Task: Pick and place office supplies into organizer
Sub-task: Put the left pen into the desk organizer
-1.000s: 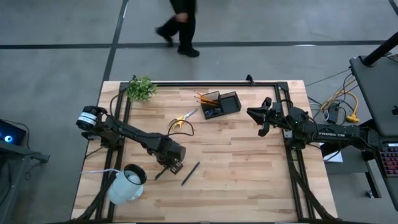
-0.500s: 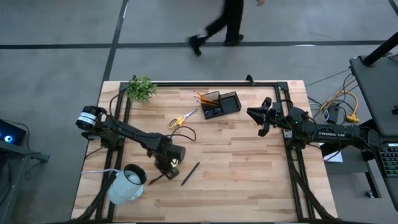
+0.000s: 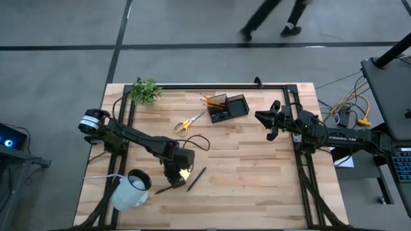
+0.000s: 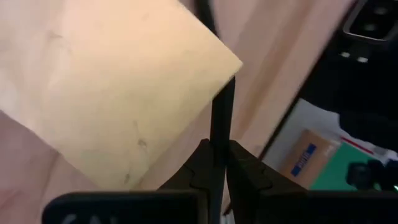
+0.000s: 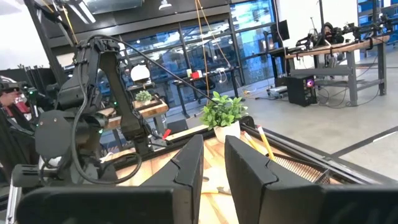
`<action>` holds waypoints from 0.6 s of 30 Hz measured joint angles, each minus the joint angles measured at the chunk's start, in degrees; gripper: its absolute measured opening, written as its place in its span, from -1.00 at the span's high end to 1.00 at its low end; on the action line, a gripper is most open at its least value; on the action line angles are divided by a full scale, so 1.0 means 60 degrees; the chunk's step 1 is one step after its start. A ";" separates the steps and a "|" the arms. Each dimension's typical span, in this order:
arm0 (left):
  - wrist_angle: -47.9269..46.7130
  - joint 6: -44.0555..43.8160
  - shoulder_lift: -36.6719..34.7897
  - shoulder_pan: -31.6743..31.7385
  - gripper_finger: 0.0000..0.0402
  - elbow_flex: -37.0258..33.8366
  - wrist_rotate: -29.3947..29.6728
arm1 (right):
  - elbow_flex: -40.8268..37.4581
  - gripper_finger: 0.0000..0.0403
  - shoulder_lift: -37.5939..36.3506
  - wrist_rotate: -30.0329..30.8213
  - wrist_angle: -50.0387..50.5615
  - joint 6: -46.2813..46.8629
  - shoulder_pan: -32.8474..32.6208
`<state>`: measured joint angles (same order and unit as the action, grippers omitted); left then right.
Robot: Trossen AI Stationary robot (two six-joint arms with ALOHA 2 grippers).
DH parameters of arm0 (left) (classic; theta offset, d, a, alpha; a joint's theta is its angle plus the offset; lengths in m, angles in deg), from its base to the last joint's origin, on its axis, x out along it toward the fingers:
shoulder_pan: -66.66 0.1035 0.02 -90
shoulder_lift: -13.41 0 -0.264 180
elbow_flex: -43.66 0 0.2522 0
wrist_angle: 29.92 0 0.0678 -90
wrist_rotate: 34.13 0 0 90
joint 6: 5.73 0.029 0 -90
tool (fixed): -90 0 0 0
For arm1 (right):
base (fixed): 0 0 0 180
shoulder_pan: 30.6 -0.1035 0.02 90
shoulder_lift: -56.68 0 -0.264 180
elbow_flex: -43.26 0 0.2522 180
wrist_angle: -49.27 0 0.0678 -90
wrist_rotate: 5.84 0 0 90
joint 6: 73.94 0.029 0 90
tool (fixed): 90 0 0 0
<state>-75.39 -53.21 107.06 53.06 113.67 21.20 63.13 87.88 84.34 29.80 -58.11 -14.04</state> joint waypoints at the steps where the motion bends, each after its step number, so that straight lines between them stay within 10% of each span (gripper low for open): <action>1: 0.0115 0.0023 -0.0001 0.0008 0.96 -0.0001 -0.0119 | 0.0000 0.72 0.0000 0.0000 0.0000 0.0000 0.0000; 18: 0.2115 0.0254 -0.0004 0.0291 0.96 0.0323 -0.0525 | 0.0000 0.72 0.0000 0.0000 0.0004 0.0040 -0.0004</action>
<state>-62.70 -51.69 107.03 54.80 115.61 18.05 63.13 87.88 84.34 29.82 -57.87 -14.07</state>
